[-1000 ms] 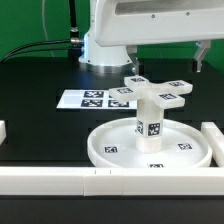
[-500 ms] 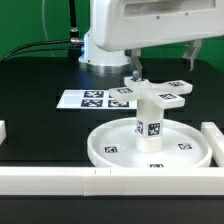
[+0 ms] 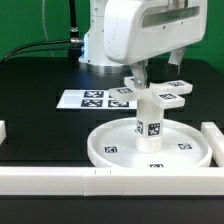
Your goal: Assemble round table
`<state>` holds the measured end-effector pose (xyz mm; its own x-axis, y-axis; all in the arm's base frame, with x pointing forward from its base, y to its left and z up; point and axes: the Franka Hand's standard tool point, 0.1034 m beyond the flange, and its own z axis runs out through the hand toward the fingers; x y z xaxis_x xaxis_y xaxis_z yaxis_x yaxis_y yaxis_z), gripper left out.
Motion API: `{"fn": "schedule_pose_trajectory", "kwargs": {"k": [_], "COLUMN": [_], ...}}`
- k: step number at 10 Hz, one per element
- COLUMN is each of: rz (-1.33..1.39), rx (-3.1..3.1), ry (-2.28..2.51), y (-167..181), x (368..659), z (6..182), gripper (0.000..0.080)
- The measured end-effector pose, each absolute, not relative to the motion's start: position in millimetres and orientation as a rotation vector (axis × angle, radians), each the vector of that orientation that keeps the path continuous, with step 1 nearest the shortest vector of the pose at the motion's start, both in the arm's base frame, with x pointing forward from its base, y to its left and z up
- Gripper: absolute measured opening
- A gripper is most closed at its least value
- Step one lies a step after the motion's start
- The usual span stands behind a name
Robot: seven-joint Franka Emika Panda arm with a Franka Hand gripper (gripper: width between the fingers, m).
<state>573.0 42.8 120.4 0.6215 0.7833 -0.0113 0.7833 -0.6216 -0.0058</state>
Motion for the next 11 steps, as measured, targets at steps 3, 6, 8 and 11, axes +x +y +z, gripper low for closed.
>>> {"fn": "schedule_pose_trajectory", "kwargs": {"k": [3,6,8,11], "rz": [0.031,0.046,0.054,0.08], "rx": [-2.713,-2.6,-2.621,-2.614], "ry": [-1.604,-1.793,-1.76,-1.76], "y": [38,34,36,37], "x": [573,571,571,568], "z": [120.1,117.5,114.0,106.1], "gripper": [0.0649,0.0649,0.0649,0.0649]}}
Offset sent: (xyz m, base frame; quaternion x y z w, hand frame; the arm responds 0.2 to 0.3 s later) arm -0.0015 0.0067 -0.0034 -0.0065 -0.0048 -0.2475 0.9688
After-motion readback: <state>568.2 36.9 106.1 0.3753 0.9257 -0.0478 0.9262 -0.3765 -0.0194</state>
